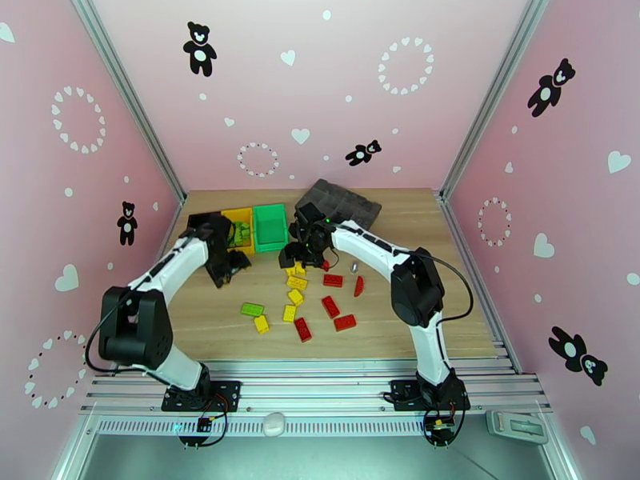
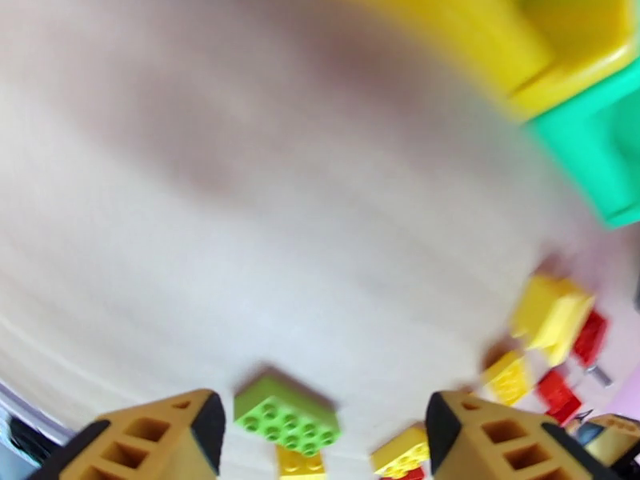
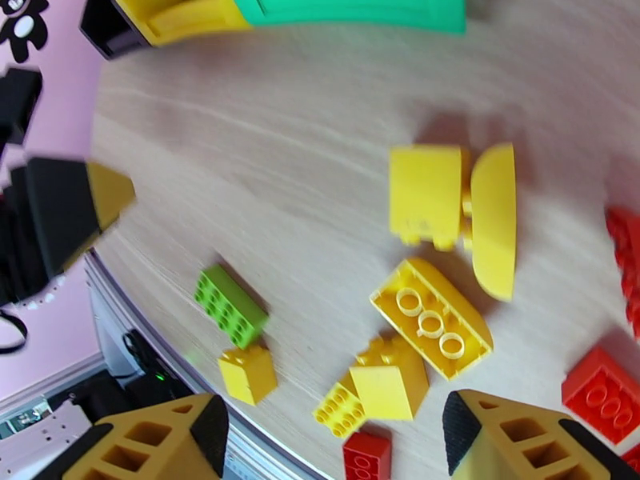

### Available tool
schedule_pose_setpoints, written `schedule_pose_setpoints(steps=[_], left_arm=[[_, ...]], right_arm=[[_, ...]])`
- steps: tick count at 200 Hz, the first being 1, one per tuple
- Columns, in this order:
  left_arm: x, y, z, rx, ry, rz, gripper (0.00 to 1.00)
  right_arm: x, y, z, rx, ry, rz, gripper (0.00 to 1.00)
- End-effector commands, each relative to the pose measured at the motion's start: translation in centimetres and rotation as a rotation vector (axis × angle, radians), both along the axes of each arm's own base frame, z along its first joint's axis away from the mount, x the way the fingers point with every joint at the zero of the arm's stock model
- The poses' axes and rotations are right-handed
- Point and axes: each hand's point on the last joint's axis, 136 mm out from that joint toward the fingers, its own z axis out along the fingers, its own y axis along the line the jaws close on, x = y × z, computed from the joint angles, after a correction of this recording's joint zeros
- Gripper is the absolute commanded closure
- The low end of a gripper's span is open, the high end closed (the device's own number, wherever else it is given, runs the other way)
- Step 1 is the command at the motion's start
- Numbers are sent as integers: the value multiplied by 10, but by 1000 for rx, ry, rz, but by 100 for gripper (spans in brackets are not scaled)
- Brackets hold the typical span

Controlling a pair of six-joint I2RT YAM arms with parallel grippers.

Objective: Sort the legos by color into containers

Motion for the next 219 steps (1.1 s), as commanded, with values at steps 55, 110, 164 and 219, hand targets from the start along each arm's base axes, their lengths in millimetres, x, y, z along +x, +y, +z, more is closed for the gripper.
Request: schedule_pose_setpoints(steps=[55, 110, 164, 219], left_arm=[[-63, -40, -20, -122, 25, 142, 10], [-60, -49, -30, -147, 16, 192, 7], [-34, -55, -37, -144, -5, 215, 8], [-9, -60, -35, -91, 4, 140, 19]], right_arm=[[-23, -21, 20, -34, -92, 2, 23], [-30, -32, 19, -47, -96, -12, 23], [-30, -34, 20, -48, -95, -19, 23], [-26, -38, 20, -50, -92, -31, 23]])
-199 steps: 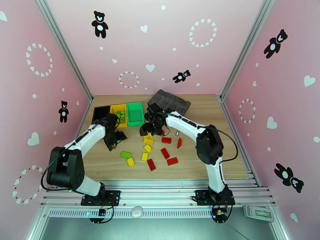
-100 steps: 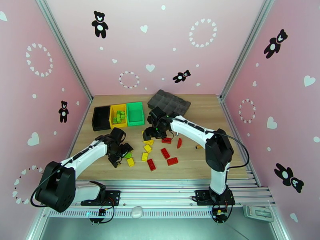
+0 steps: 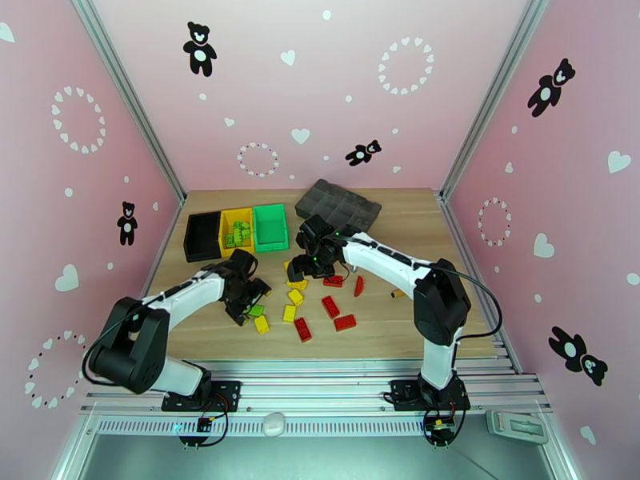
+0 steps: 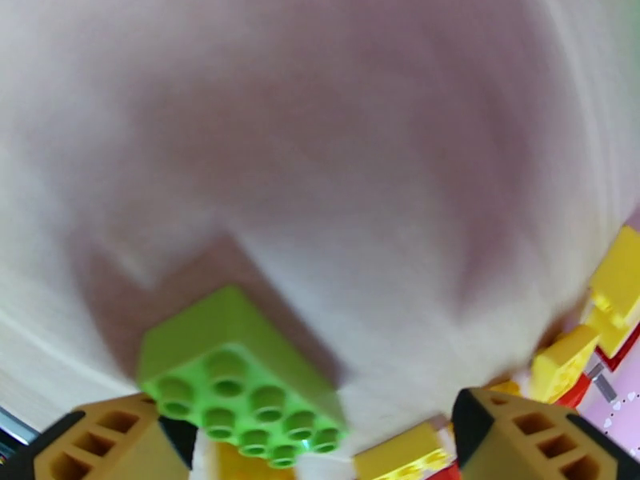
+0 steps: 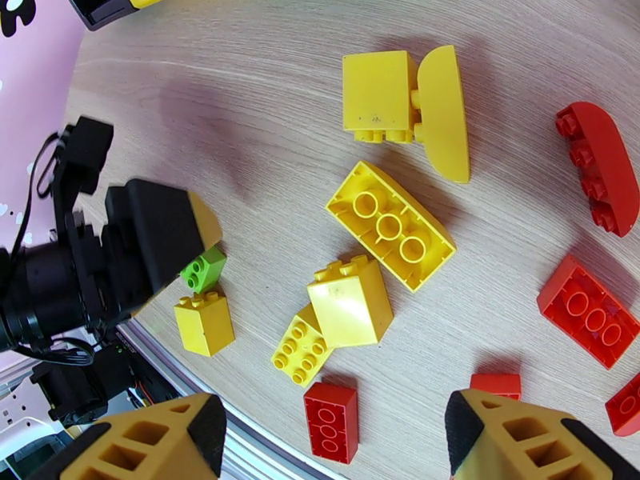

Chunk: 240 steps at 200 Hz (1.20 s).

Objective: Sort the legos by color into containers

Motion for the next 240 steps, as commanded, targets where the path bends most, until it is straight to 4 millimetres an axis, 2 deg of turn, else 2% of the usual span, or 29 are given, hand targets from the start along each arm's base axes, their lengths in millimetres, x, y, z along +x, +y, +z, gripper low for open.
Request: schedule_pose_setpoints(steps=[1, 33, 83, 113, 193, 213, 240], left_arm=[[16, -1, 6, 43, -28, -54, 19], [11, 8, 0, 133, 23, -160, 30], [-6, 10, -8, 203, 90, -358, 31], [-8, 7, -9, 221, 92, -395, 33], [16, -7, -10, 194, 43, -405, 56], [27, -11, -1, 194, 14, -412, 65], [42, -11, 18, 209, -29, -417, 68]], right_arm=[[2, -6, 14, 14, -25, -18, 23], [5, -8, 13, 14, -24, -29, 23], [10, -8, 11, 25, -18, -41, 23], [11, -7, 8, 27, -11, -47, 23], [11, -6, 9, 32, -9, -52, 24], [11, -5, 10, 39, -8, -49, 25], [11, 0, 15, 61, -10, -35, 26]])
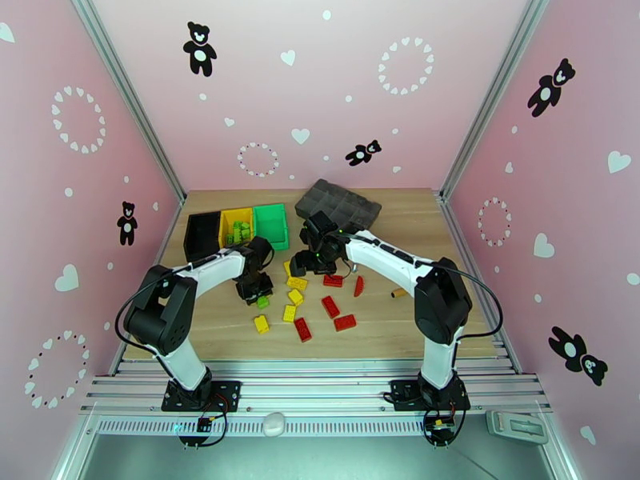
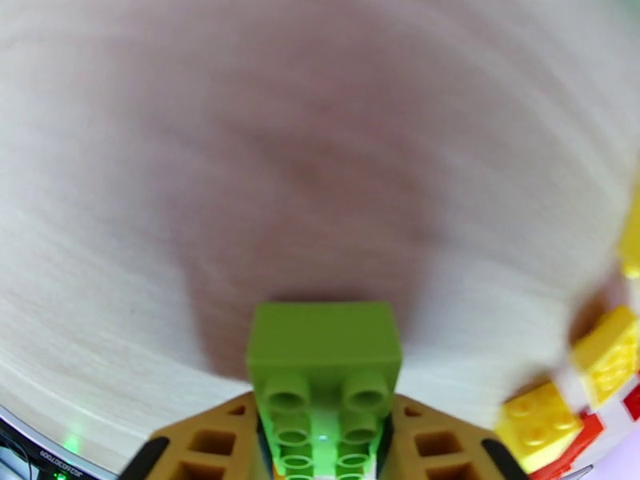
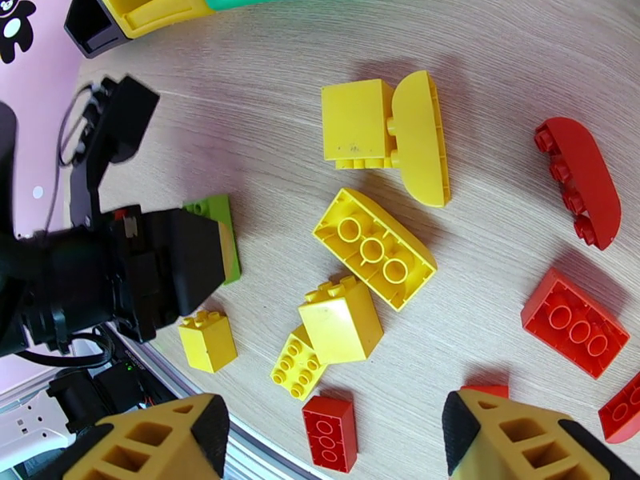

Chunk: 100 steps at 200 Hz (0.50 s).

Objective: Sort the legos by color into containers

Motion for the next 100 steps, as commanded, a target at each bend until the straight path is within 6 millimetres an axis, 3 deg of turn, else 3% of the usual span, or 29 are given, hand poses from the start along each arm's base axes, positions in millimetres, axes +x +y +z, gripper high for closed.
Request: schedule_pose_setpoints(steps=[1, 44, 100], left_arm=[[17, 0, 18, 15, -55, -19, 68], [42, 14, 49, -32, -138, 36, 69], [86, 72, 88, -52, -244, 168, 68]], right_arm=[[-1, 4, 13, 38, -9, 8, 26], [2, 34, 25, 120, 10, 73, 26], [17, 95, 47, 289, 80, 168, 27]])
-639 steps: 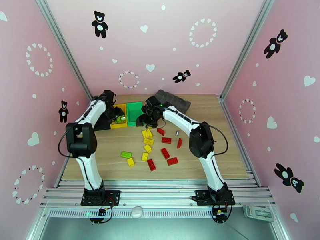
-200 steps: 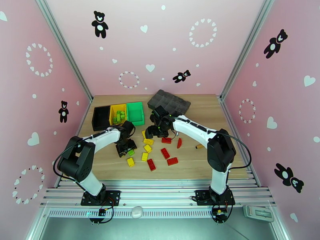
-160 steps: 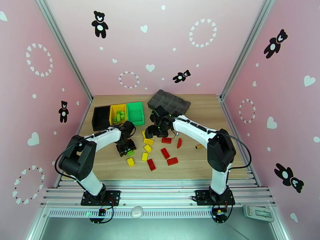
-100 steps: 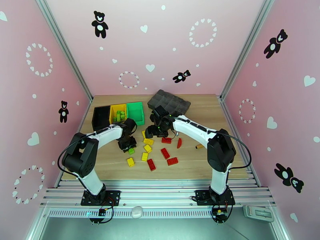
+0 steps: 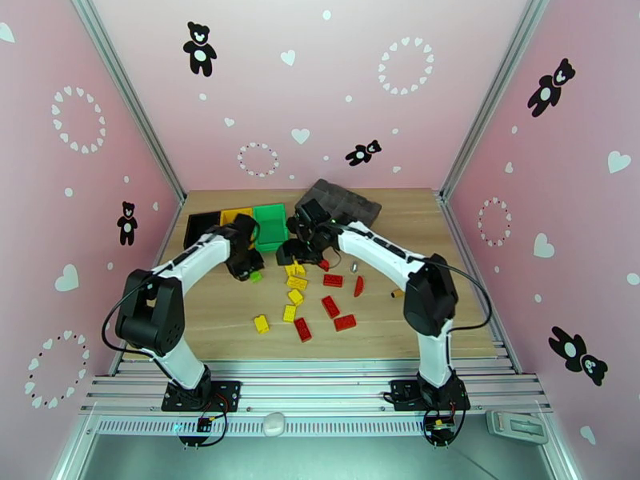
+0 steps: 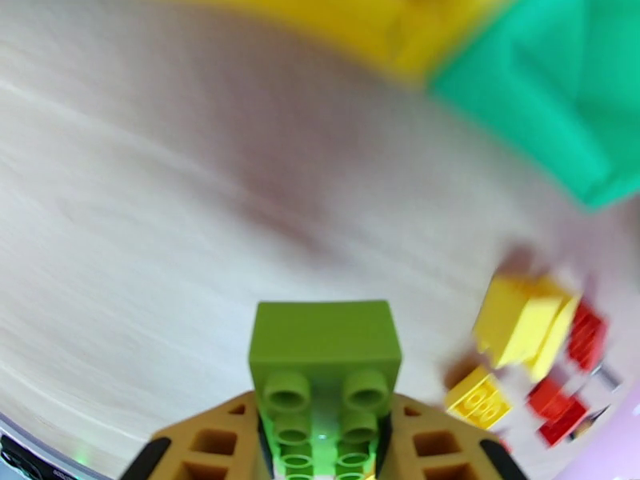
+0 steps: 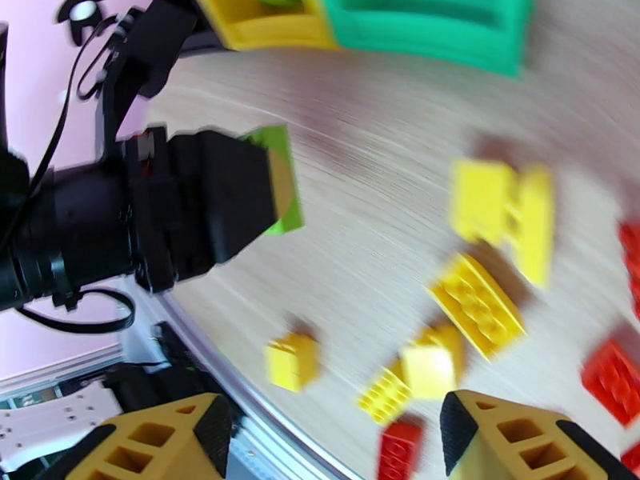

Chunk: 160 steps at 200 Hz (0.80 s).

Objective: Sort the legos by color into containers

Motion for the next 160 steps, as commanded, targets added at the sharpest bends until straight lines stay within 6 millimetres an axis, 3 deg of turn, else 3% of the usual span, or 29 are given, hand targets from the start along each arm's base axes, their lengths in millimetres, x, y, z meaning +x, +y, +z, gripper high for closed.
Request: schedule_pose_setpoints(steps=[1, 33, 51, 100, 132, 160], left_arm=[[18, 21, 29, -14, -70, 27, 68], [55, 49, 43, -24, -116, 80, 68], [79, 58, 50, -22, -139, 88, 68], [133, 65, 53, 13, -147, 65, 60], [148, 67, 62, 20, -171, 80, 37], [138, 63, 73, 23, -189, 76, 26]], right_arm=[[-4, 27, 4, 77, 67, 72, 27], [8, 50, 11, 133, 93, 85, 27], [13, 52, 13, 141, 94, 87, 27], [28, 27, 12, 101, 79, 50, 27], [29, 4, 15, 53, 48, 24, 26], [19, -15, 10, -5, 22, 6, 25]])
